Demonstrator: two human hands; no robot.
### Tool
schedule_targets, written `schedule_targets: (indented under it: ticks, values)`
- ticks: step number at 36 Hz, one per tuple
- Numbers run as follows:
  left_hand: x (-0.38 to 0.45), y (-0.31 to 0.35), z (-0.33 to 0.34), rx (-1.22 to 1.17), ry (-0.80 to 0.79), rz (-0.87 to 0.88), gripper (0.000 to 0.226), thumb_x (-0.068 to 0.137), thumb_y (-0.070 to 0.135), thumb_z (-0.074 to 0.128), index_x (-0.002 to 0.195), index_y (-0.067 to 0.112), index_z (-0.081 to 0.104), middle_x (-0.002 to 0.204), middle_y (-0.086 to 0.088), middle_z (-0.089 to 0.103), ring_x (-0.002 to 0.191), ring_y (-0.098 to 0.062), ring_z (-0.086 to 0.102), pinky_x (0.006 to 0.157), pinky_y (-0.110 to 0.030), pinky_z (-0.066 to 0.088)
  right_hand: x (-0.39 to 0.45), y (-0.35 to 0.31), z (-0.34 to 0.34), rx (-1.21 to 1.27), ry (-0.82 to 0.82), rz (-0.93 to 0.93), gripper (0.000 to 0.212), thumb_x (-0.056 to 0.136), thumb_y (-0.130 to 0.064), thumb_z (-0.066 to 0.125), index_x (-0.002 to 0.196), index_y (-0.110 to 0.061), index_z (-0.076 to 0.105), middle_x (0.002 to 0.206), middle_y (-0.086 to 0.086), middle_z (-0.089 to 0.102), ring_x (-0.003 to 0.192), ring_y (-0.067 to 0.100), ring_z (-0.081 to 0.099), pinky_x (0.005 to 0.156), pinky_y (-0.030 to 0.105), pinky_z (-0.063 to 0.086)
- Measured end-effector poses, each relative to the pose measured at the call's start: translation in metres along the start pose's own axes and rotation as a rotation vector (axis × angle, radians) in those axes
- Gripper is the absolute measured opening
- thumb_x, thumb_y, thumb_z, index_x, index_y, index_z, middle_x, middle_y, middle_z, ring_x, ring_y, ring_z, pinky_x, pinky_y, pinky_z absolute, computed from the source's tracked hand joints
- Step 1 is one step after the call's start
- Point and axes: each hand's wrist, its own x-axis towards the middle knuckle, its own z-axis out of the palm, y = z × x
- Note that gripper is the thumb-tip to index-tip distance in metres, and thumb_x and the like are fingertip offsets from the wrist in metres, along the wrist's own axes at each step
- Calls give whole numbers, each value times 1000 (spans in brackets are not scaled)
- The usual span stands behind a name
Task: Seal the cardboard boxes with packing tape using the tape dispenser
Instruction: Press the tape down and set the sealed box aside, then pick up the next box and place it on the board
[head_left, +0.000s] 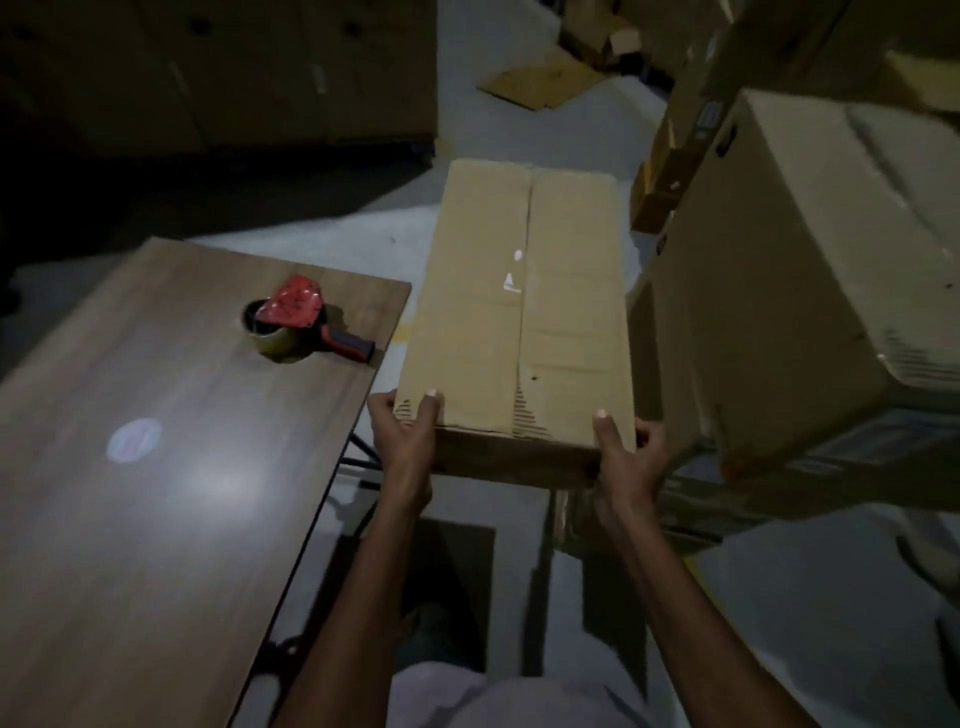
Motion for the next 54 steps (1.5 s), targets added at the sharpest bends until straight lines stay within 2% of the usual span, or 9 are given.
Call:
schedule_targets:
  ticks: [9, 14, 18, 25, 29, 34, 47, 50, 54]
  values:
    - [-142, 22, -52, -100, 258, 195, 34, 92, 19, 75, 106, 13, 45, 97, 3, 61, 73, 7, 60, 66, -15, 51, -71, -32, -86, 80, -205, -200, 31, 93, -22, 79, 107, -12, 53, 107, 8, 63, 101, 26, 64, 83, 42, 58]
    - [-198, 32, -95, -158, 430, 211, 36, 91, 24, 77, 109, 15, 46, 105, 2, 61, 88, -5, 64, 68, -19, 55, -114, -47, -100, 70, -396, -225, 33, 95, -25, 77, 111, -10, 51, 107, 4, 60, 110, 36, 64, 87, 61, 59]
    - [-227, 34, -139, -126, 542, 186, 42, 92, 31, 75, 114, 17, 42, 116, -2, 58, 105, -19, 62, 85, -37, 57, -145, -55, -84, 69, -562, -241, 34, 95, -25, 77, 108, -9, 50, 107, 2, 58, 109, 41, 62, 78, 65, 59]
    - [-235, 26, -205, -113, 779, 146, 45, 92, 35, 74, 115, 16, 39, 122, -10, 57, 101, -17, 59, 64, -13, 50, -186, -65, -2, -13, -904, -262, 32, 94, -24, 78, 101, -10, 51, 103, 1, 59, 101, 35, 62, 76, 59, 57]
    - [-221, 17, -232, -77, 888, 81, 45, 91, 38, 74, 109, 16, 40, 117, -12, 57, 101, -24, 60, 69, -26, 50, -205, -68, 69, -86, -1051, -274, 34, 92, -20, 79, 115, -7, 57, 117, 12, 64, 113, 39, 62, 80, 49, 53]
    - [-198, 15, -251, -37, 895, -70, 45, 91, 40, 73, 110, 18, 39, 116, -9, 55, 104, -28, 61, 82, -58, 59, -214, -67, 148, -210, -1106, -285, 20, 94, -15, 73, 106, -12, 58, 118, 17, 63, 114, 39, 61, 94, 55, 54]
    - [-118, 80, -250, 436, 688, -316, 82, 86, 27, 74, 141, 13, 15, 144, -18, 30, 118, -38, 50, 91, -49, 54, -181, -72, 248, -299, -981, -236, 29, 95, -15, 72, 122, -8, 64, 122, 12, 65, 107, 25, 59, 93, 37, 50]
    - [-94, 93, -234, 569, 764, -257, 93, 83, 25, 75, 149, 21, 9, 156, -14, 13, 131, -42, 37, 99, -52, 45, -168, -77, 268, -303, -993, -359, 22, 97, -14, 70, 117, -5, 67, 112, 7, 66, 102, 21, 58, 87, 29, 43]
    - [-53, 103, -207, 819, 819, -204, 98, 82, 53, 74, 152, 23, 12, 162, -14, 3, 149, -46, 7, 116, -69, 18, -162, -79, 292, -299, -1115, -479, 16, 102, -11, 61, 117, -7, 65, 100, -7, 58, 106, 22, 59, 93, 38, 51]
